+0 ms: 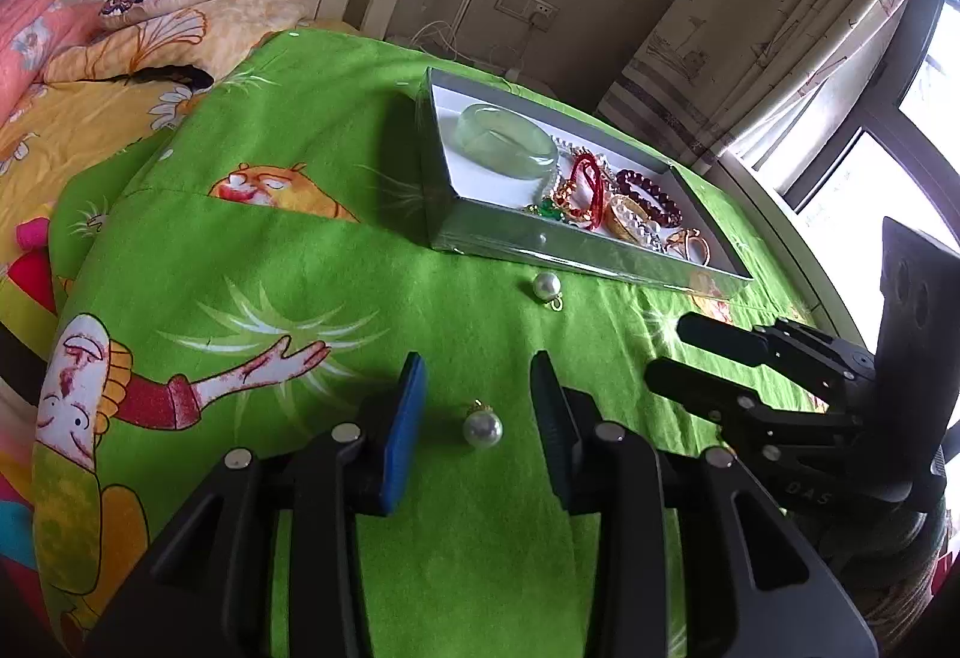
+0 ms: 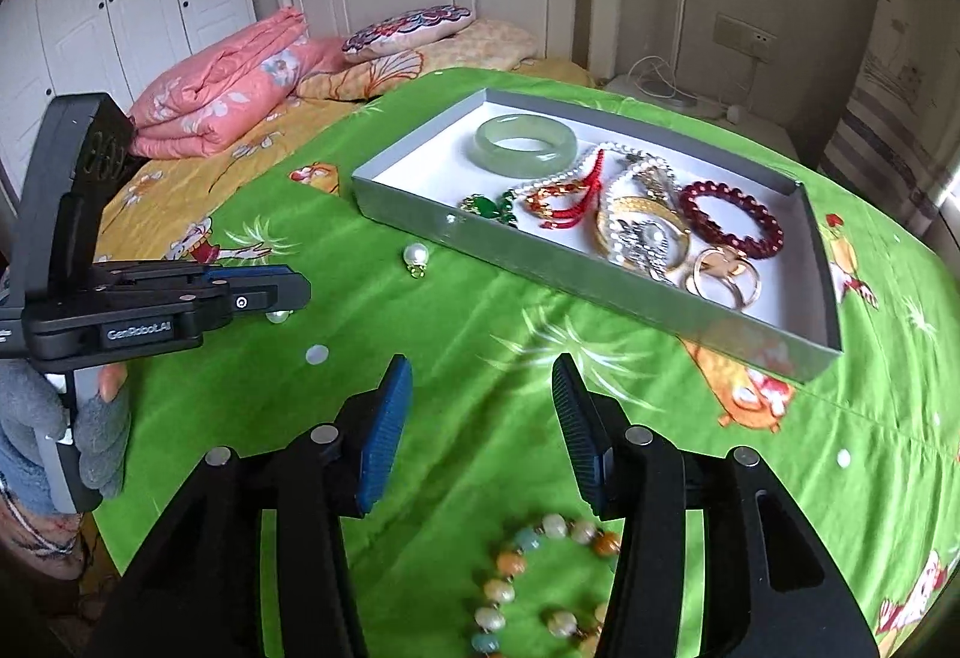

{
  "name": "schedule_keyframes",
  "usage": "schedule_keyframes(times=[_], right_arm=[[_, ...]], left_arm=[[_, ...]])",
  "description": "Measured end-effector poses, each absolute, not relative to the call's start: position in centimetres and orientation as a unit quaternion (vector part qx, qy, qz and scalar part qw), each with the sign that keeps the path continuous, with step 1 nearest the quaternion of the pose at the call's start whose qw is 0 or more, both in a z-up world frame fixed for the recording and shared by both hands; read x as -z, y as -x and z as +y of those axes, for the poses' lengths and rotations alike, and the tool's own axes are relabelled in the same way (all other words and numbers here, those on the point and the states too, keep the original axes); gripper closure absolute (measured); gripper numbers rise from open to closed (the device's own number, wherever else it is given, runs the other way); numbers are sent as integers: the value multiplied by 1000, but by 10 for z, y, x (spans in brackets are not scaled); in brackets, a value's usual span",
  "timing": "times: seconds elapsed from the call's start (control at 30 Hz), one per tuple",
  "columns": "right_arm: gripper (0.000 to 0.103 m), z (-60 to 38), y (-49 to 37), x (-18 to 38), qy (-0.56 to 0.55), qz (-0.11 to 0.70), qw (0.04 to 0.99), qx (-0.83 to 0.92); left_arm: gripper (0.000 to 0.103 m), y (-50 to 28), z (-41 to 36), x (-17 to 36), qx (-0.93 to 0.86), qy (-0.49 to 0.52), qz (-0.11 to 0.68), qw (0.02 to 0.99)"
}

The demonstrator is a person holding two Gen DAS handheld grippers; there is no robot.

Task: Organize jewelry
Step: 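Grasp a pearl drop earring with the left gripper, then grasp the second pearl earring with the right gripper while the left holds its earring, then carry both pearl earrings over the tray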

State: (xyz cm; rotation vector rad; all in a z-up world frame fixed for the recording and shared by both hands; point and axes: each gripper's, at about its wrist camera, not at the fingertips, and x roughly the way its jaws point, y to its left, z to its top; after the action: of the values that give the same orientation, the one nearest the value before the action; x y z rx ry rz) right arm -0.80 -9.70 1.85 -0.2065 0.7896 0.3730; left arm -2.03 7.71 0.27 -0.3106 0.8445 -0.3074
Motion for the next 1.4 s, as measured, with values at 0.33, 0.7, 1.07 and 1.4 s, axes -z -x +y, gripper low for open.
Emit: schedule_keyframes(times=[0.33, 0.7, 1.07, 1.4], right_arm=[[58, -46, -38, -9, 139, 404, 885, -187], [85, -36, -52, -2, 144, 405, 881, -199], [90, -70, -12, -13, 123, 380, 899, -179], [90, -118, 9, -16, 68, 374, 912, -153]], left_arm=[[39, 35, 75, -11, 154, 141, 384, 899], [40, 48, 66, -6, 149, 109, 407, 894], [64, 39, 34, -6, 120, 17, 421, 899], [90, 30, 39, -4, 115, 22, 423, 898]])
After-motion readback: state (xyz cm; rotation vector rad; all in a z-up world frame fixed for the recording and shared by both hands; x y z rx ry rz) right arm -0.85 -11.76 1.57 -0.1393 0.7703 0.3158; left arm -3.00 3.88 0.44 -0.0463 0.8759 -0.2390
